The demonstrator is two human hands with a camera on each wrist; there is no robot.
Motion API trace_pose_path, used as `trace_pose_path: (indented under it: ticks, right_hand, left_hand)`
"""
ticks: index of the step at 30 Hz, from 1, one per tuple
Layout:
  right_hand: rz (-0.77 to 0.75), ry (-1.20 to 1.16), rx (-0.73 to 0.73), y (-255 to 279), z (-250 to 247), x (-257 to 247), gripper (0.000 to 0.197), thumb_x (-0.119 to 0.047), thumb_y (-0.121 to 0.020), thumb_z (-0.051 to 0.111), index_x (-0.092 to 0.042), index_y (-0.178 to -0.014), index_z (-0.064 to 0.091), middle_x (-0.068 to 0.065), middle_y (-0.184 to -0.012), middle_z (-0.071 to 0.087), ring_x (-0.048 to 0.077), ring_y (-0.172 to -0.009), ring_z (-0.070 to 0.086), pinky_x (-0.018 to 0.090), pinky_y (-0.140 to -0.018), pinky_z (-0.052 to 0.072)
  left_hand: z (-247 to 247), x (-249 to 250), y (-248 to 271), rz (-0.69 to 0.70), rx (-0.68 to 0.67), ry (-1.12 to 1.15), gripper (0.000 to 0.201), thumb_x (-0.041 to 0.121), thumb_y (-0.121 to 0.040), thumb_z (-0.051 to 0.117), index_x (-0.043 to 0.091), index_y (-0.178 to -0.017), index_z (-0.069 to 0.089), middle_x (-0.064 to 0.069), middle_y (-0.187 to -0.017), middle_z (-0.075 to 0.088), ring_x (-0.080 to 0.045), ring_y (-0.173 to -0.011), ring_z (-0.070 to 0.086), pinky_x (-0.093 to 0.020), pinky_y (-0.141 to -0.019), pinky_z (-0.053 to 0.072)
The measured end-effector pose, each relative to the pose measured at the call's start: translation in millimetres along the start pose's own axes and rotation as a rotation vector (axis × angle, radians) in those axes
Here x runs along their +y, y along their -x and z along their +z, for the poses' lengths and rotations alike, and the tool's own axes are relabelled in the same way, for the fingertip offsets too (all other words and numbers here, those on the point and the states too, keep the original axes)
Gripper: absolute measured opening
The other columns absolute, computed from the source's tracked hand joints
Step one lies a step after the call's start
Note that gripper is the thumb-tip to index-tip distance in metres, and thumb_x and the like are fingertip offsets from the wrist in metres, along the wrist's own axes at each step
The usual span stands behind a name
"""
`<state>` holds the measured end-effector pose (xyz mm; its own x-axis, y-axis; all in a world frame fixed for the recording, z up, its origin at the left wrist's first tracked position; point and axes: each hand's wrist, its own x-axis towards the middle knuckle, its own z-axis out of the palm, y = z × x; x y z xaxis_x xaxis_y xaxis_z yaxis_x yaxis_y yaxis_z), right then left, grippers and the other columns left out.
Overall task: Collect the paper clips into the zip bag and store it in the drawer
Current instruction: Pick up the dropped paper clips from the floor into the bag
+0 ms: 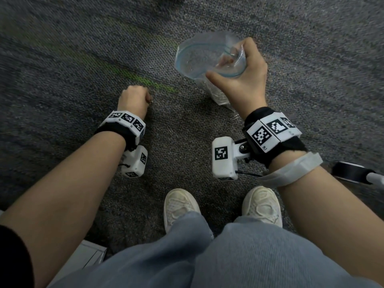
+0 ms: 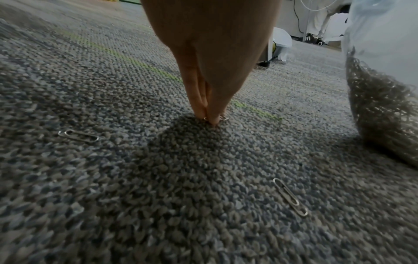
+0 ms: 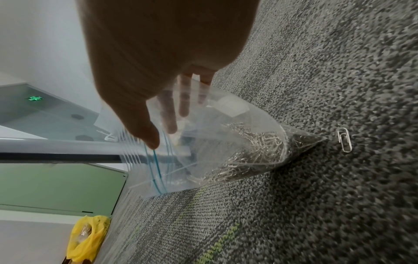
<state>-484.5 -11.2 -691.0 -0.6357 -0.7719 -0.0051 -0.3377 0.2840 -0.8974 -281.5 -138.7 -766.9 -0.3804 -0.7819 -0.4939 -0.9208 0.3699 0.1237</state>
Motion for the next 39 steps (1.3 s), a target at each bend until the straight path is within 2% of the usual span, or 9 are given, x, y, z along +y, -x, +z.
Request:
trace_pose_path:
  ticks: [4,7,13,17,20,24,28,34,39]
  right_hand:
    - [-0.007,-0.016,-0.002,0.1,-0.5,2.1,0.047,-0.03,-0.062,0.077,-0.035,-0.071,0.031,-0.017,-0.072,0.044,0.014,-0.074,0.047,0.035,-0.068,0.043]
    - [-0.009,-0.017,-0.007,1.5,-0.5,2.5,0.046,-0.028,-0.062,0.077,-0.035,-0.072,0.032,-0.018,-0.071,0.045,0.014,-0.074,0.049,0.035,-0.068,0.044]
    - [0.008,-0.037,0.021,4.5,-2.6,2.7,0.039,-0.033,-0.061,0.075,-0.027,-0.076,0.04,-0.002,-0.078,0.055,0.02,-0.076,0.055,0.04,-0.071,0.047]
    - [0.003,-0.002,-0.012,8.8,-3.3,2.3,0.048,-0.032,-0.062,0.077,-0.037,-0.073,0.031,-0.019,-0.074,0.045,0.012,-0.077,0.046,0.027,-0.07,0.039]
    - [-0.005,-0.006,-0.014,10.2,-5.4,3.3,0.048,-0.032,-0.063,0.078,-0.036,-0.072,0.031,-0.02,-0.072,0.042,0.009,-0.075,0.044,0.024,-0.07,0.037]
    - [-0.009,-0.003,-0.017,10.7,-5.9,4.0,0.046,-0.036,-0.062,0.076,-0.037,-0.074,0.031,-0.02,-0.074,0.043,0.011,-0.076,0.045,0.024,-0.07,0.037]
    - [0.006,0.019,-0.017,10.9,-7.2,4.9,0.047,-0.033,-0.063,0.078,-0.037,-0.073,0.032,-0.02,-0.075,0.045,0.012,-0.077,0.046,0.021,-0.07,0.036]
    - [0.017,0.019,-0.007,9.7,-7.6,5.8,0.046,-0.035,-0.062,0.078,-0.039,-0.075,0.033,-0.007,-0.082,0.052,0.013,-0.078,0.048,0.026,-0.073,0.04]
    - [0.023,0.009,0.011,9.2,-10.1,5.9,0.046,-0.036,-0.061,0.078,-0.036,-0.073,0.033,-0.005,-0.08,0.053,0.014,-0.076,0.048,0.03,-0.07,0.041]
  left_hand:
    - [-1.5,-3.4,6.1,0.045,0.046,-0.095,0.014,0.012,-0.088,0.06,0.004,-0.097,0.067,-0.019,-0.114,0.052,-0.038,-0.109,0.048,-0.049,-0.082,0.047]
    - [0.6,-8.0,8.3,0.044,0.056,-0.064,0.016,0.013,-0.09,0.057,0.002,-0.097,0.066,-0.019,-0.11,0.056,-0.036,-0.11,0.046,-0.049,-0.084,0.046]
    - [1.0,-4.3,23.4,0.063,0.106,0.33,0.008,0.014,-0.077,0.068,0.008,-0.081,0.068,-0.013,-0.084,0.069,-0.027,-0.081,0.063,-0.035,-0.08,0.051]
    - [14.4,9.1,45.7,0.147,-0.062,0.445,0.007,0.008,-0.074,0.074,0.004,-0.078,0.071,-0.006,-0.076,0.066,-0.015,-0.072,0.059,-0.02,-0.071,0.043]
    - [30.0,10.2,55.1,0.249,-0.142,0.341,0.007,0.01,-0.074,0.075,0.007,-0.078,0.07,-0.006,-0.079,0.067,-0.019,-0.075,0.062,-0.026,-0.075,0.047]
    - [36.9,11.9,57.4,0.355,-0.113,0.134,0.009,0.007,-0.08,0.068,0.008,-0.088,0.065,-0.011,-0.092,0.065,-0.029,-0.087,0.061,-0.04,-0.082,0.05]
    - [36.0,13.0,51.7,0.418,-0.107,0.029,0.017,0.008,-0.082,0.065,0.009,-0.099,0.064,-0.012,-0.096,0.065,-0.032,-0.091,0.06,-0.043,-0.081,0.049]
    - [35.8,11.7,49.5,0.529,-0.114,-0.18,0.009,0.011,-0.088,0.059,0.004,-0.094,0.06,-0.015,-0.102,0.053,-0.034,-0.093,0.052,-0.046,-0.072,0.048]
    - [32.6,14.2,48.5,0.652,-0.121,-0.406,0.011,0.01,-0.093,0.05,0.003,-0.102,0.052,-0.014,-0.109,0.049,-0.031,-0.1,0.048,-0.039,-0.077,0.042]
